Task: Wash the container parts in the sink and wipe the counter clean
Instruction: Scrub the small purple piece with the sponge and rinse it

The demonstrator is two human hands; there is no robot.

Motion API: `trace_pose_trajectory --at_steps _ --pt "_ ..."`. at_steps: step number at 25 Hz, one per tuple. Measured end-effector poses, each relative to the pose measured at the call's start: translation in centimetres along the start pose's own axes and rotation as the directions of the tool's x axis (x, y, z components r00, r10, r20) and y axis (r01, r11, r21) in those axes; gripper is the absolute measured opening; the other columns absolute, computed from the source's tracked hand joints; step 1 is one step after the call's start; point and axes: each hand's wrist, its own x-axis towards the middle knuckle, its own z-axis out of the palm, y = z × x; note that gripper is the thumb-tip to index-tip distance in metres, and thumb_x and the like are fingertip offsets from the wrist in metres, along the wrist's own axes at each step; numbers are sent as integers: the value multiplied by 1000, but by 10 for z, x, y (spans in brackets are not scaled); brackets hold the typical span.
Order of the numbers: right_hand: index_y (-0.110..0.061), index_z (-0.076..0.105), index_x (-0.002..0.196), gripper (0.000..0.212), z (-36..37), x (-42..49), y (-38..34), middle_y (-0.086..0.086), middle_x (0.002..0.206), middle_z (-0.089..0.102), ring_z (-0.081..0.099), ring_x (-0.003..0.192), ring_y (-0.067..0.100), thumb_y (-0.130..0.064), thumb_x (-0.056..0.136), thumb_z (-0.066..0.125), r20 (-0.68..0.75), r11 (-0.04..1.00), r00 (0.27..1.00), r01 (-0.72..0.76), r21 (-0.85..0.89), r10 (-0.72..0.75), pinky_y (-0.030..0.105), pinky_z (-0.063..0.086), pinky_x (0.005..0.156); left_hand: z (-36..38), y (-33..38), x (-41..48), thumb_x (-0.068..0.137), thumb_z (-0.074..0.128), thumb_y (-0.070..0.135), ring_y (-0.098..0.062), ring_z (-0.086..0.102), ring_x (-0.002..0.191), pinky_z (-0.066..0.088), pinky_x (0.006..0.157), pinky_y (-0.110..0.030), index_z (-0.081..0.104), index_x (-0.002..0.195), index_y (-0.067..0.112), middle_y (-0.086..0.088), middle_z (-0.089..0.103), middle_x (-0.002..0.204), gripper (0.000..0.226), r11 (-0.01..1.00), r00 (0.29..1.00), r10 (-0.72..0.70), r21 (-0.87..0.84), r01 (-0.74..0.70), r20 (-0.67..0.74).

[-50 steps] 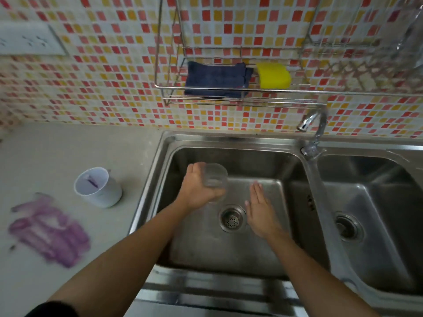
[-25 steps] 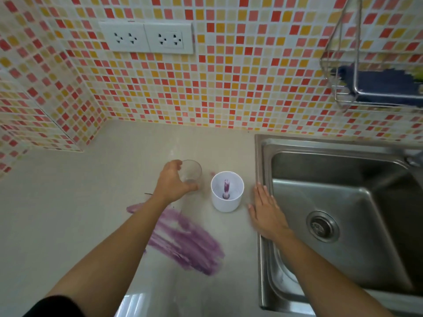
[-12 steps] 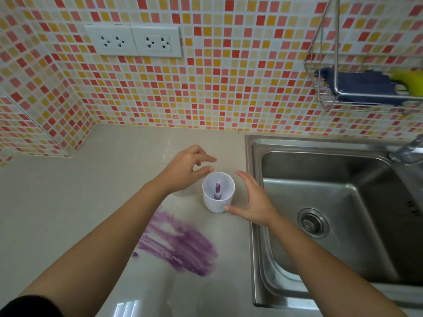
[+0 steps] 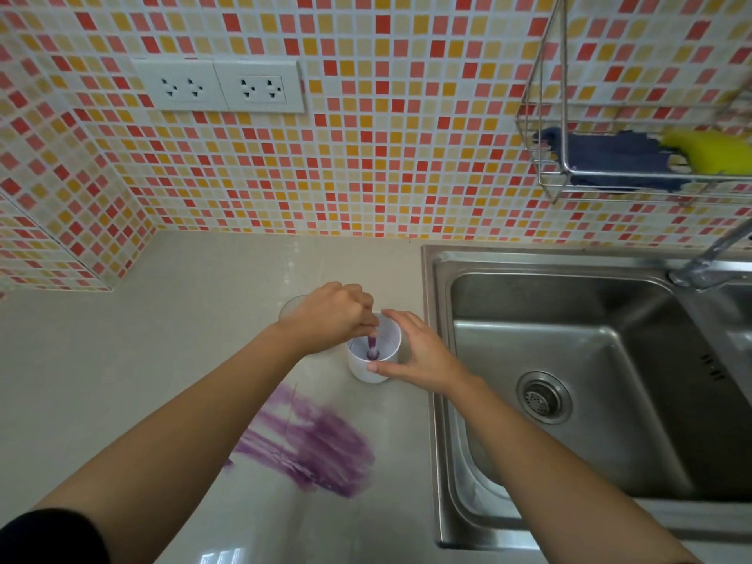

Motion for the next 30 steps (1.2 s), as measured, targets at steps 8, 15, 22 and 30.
trace_pose_trajectory --at_steps 8,15,22,30 --pt "-22 28 142 94 0 0 -1 -2 146 35 37 131 16 -55 67 73 4 1000 1000 -18 -9 18 25 31 100 -11 3 4 85 57 31 -21 59 68 38 55 -28 76 79 20 -2 66 71 23 989 992 -106 -106 99 -71" --pt "-24 9 147 114 -27 -27 22 -3 155 14 20 140 14 -54 61 78 -6 995 996 -86 -44 86 30 22 112 -64 16 17 83 66 28 -20 60 67 44 54 -31 77 85 17 -3 68 72 15 995 968 -63 -92 42 -245" --pt "-15 13 148 93 -121 -106 116 3 155 17 18 142 20 -17 74 69 -184 955 948 -279 -102 258 20 15 107 -59 106 118 87 61 30 -14 57 76 47 65 -25 75 95 18 -3 68 83 20 896 949 -174 -442 43 -261" --pt "-9 14 147 82 -240 -192 252 11 154 20 20 142 24 -9 80 61 -378 865 829 -486 -123 412 30 16 116 -15 229 257 86 63 26 -21 66 74 48 71 -31 75 96 16 -8 75 82 18 536 836 -547 -786 307 -45"
